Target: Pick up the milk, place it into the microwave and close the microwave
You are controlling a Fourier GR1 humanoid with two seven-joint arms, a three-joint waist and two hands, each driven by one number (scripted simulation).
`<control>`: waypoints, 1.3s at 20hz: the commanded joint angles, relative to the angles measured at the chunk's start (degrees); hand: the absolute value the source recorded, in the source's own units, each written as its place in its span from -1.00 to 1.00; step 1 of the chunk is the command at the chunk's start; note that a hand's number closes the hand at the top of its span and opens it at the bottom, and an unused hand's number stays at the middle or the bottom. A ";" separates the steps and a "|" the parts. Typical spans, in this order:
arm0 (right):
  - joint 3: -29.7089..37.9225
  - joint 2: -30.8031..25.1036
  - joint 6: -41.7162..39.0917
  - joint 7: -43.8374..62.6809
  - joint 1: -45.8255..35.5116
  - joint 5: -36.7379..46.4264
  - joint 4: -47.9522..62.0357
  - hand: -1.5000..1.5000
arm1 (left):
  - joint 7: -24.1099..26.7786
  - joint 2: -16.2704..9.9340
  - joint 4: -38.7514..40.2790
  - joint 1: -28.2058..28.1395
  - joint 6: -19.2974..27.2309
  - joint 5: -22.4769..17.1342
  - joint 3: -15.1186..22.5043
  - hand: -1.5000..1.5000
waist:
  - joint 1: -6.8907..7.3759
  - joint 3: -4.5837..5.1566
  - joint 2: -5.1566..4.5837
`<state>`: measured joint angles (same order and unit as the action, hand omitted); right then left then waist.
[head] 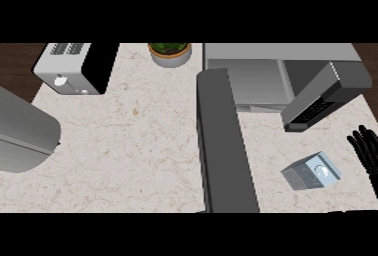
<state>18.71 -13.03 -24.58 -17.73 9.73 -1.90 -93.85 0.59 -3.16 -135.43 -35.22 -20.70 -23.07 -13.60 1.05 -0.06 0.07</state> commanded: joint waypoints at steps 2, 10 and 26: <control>1.09 -2.27 0.98 -7.44 -2.41 5.51 11.41 -1.00 | -0.18 2.23 -9.51 -6.64 -2.70 -7.14 -0.25 -1.00 | 0.56 -0.03 0.07; -2.59 -1.58 7.53 -24.64 -4.78 16.92 29.71 -1.00 | 2.12 0.29 -4.31 -6.01 -5.97 -11.21 -5.24 -1.00 | 0.57 -0.06 -0.03; -0.81 -4.34 7.73 -41.20 -21.42 17.38 62.00 -1.00 | 3.31 1.27 -4.25 -7.63 -8.48 -11.51 -5.89 -1.00 | 0.39 -0.18 -0.33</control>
<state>17.43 -17.44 -13.71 -52.91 -8.29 16.32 -37.37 5.60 -2.22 -134.21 -43.63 -30.30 -28.88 -19.95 1.63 -0.19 -0.12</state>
